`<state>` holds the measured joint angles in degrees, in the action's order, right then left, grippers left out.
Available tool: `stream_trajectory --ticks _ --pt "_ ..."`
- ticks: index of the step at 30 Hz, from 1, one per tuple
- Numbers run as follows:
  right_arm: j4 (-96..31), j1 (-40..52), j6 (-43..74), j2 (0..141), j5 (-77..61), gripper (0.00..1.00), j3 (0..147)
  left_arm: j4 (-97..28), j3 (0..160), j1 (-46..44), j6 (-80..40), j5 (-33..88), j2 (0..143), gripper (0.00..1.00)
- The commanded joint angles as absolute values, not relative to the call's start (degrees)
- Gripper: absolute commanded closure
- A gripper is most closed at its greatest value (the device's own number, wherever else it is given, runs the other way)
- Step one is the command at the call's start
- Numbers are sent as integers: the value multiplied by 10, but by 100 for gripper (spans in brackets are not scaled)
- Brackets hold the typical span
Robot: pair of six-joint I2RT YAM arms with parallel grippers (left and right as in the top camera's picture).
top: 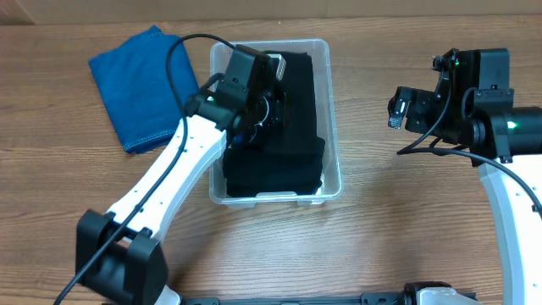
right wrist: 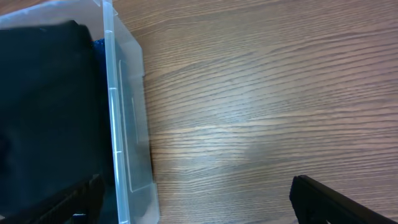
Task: Pack container
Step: 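Place the left black cloth into the bin and release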
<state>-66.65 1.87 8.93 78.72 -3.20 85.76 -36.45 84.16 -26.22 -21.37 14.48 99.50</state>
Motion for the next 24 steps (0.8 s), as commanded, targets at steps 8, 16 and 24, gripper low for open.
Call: stream_trajectory --ticks 8,16,24 --pt "-666 16 85 786 -35 0 857 -480 907 -204 -225 28 995 0" --pt "-663 17 86 786 -35 0 857 -486 983 -232 -73 174 1001 96" --pt "-663 17 85 786 -35 0 857 -555 968 -235 -149 230 1229 96"
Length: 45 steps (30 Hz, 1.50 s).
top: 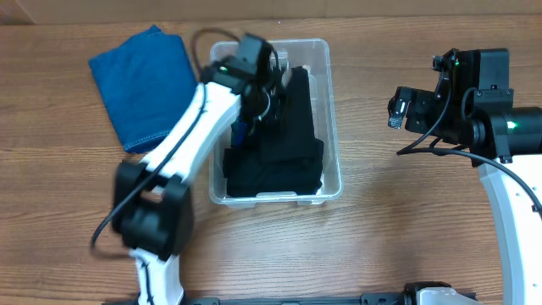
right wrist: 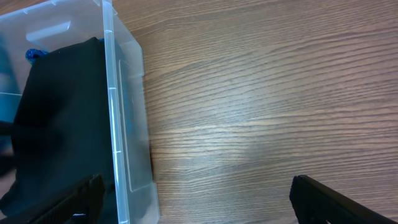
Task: Pack container
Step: 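Place the left black cloth into the bin and release, then grasp the folded blue denim cloth with the left gripper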
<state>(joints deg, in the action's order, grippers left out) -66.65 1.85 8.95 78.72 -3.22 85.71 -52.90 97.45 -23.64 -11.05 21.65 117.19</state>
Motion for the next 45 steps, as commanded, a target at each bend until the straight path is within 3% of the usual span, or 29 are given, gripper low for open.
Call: stream_trajectory --ticks 1,8,9,10,13,16,23,29,34,39,40,41,42,44,45 --pt "-663 17 85 786 -35 0 857 -562 969 -235 -155 229 1243 96" --pt "-664 16 74 786 -35 0 857 -619 1077 -229 -135 172 1152 92" --pt "-664 17 74 786 -35 0 857 -645 1112 -222 -134 111 1107 69" --pt "-664 17 74 786 -35 0 857 -661 1133 -211 -132 67 1068 2" --pt "-663 17 74 786 -35 0 857 -672 1144 -156 -124 7 989 0" --pt "-663 17 74 786 -35 0 857 -686 1144 -41 -140 15 969 0" --pt "-664 17 74 786 -35 0 857 -643 1136 239 -124 187 1148 0" --pt "-680 17 73 809 -35 0 857 -575 1136 298 -95 258 1301 0" --pt "-673 16 73 829 -35 0 857 -530 1136 284 -70 372 1377 0" --pt "-678 17 73 830 -20 0 857 -521 1136 243 -84 372 1422 0" --pt "-679 16 73 830 -20 0 857 -524 1136 236 -84 374 1422 11" --pt "-679 17 73 830 -20 0 857 -527 1136 232 -83 381 1417 34" --pt "-679 16 73 830 -20 0 857 -534 1138 231 -83 388 1412 64" --pt "-679 16 73 830 -20 0 857 -560 1141 231 -83 392 1395 95" --pt "-679 17 73 830 -20 0 857 -575 1141 232 -83 392 1381 96"
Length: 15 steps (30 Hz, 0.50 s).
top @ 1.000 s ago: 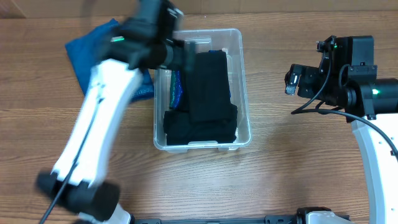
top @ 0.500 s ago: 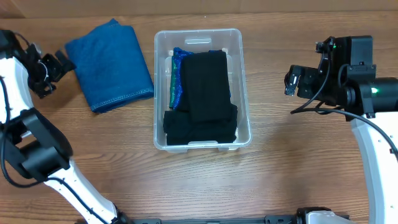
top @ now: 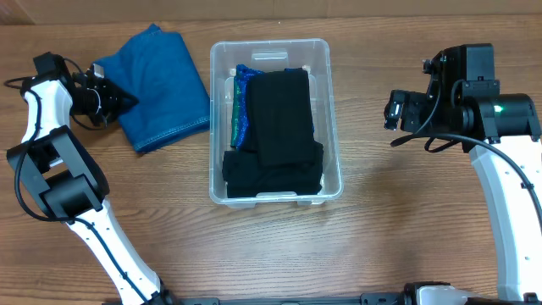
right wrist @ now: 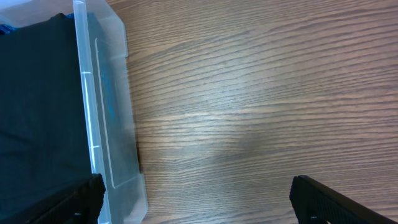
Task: Pack container
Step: 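Grasp the folded blue denim cloth with the left gripper, then lay the denim cloth over the bin contents and release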
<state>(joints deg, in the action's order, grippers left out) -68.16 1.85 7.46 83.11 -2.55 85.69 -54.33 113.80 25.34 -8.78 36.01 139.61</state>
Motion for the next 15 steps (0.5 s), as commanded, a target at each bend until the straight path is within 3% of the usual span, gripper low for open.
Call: stream_trajectory --ticks 1,9,15 --pt "-679 17 72 830 -20 0 857 -596 1142 233 -70 390 1356 96" --pt "-695 16 71 830 -9 0 857 -659 1142 211 -28 351 1031 96" --pt "-696 16 71 830 -2 0 857 -679 1142 68 -48 310 864 96"
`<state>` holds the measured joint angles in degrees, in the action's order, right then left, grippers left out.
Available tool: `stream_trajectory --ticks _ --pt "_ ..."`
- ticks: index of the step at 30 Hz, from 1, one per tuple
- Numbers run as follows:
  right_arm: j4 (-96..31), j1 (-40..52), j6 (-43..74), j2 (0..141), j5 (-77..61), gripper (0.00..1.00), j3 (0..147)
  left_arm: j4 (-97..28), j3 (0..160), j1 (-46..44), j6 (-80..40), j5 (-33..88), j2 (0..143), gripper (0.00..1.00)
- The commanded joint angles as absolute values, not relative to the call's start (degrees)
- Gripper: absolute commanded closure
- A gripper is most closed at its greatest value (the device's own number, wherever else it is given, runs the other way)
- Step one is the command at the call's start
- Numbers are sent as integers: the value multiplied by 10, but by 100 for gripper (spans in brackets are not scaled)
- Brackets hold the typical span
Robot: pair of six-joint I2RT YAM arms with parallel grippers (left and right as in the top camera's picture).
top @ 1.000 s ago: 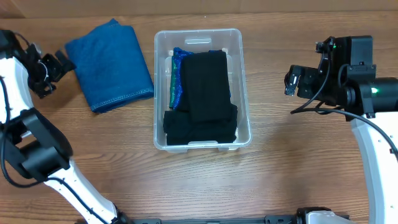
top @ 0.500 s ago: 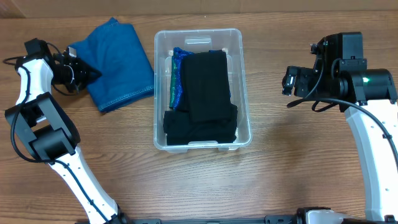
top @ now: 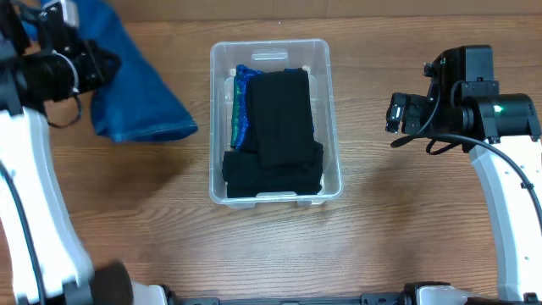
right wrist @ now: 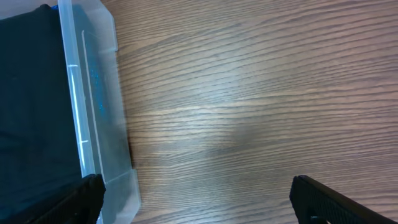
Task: Pack container
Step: 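Lay the denim cloth over the bin contents and release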
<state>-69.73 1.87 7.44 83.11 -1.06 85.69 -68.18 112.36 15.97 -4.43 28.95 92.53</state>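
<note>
A clear plastic container (top: 334,127) stands mid-table, holding folded black garments (top: 279,110) with a blue-green item (top: 239,102) along their left side. A blue cloth (top: 140,93) lies to its left, its upper-left part pulled up toward the frame corner. My left gripper (top: 100,63) sits at that raised edge, apparently shut on the cloth. My right gripper (top: 396,114) hovers right of the container, open and empty. In the right wrist view the right gripper (right wrist: 199,205) is spread wide over bare wood, with the container wall (right wrist: 93,112) and the black garments (right wrist: 31,93) at left.
Wooden tabletop (top: 406,229) surrounds the container. The left arm's white links (top: 34,195) run down the left edge of the overhead view. The right arm (top: 508,195) stands at the right edge.
The left gripper moved up and left, and the blue cloth's left part rose with it, now reaching the top-left corner. The right gripper shifted slightly right, still open.
First the left gripper was inside the container over the black garments. Then it was at the container's back with one garment tilted. Later the garments lay flat and the gripper was at the blue cloth's left edge. Now the cloth is partly raised.
</note>
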Motion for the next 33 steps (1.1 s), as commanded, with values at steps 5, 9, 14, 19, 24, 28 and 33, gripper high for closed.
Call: stream_trajectory --ticks 5,9,14,19,24,28,33 --pt "-696 17 73 830 -3 0 857 -678 1141 -134 -93 206 873 96" --pt "-696 17 73 830 -3 0 857 -648 1141 -213 -93 197 932 96" --pt "-698 17 73 830 -3 0 857 -598 1141 -267 -95 196 1025 96" --pt "-695 16 73 830 -3 0 857 -596 1141 -271 -106 206 1077 96" --pt "-696 16 73 830 -3 0 857 -633 1141 -267 -102 163 1080 65" --pt "-695 16 73 830 -3 0 857 -742 1143 -226 -131 -46 1061 15" --pt "-693 16 73 830 -3 0 857 -721 1143 -183 -194 -164 986 5"
